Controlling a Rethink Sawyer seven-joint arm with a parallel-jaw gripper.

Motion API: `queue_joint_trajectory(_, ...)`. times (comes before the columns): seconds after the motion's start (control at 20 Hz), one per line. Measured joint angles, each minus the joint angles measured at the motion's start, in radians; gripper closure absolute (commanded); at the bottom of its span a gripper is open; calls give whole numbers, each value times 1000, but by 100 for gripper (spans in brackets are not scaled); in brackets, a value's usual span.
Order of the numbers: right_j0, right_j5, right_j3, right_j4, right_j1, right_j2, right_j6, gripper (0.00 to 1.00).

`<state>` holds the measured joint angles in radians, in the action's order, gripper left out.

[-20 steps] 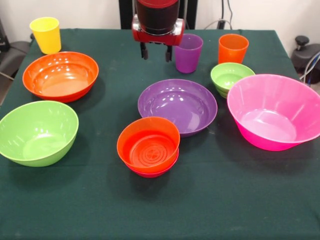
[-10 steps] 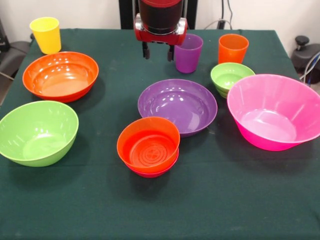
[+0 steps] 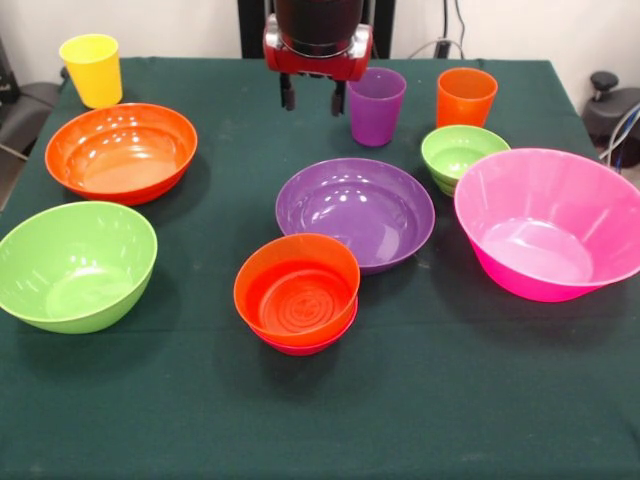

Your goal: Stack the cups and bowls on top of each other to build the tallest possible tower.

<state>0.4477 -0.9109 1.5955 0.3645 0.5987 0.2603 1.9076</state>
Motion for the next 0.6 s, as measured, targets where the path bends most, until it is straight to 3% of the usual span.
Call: queue_joint_trajectory(0.6, -1, -18, -62, 0, -11, 0, 0, 0)
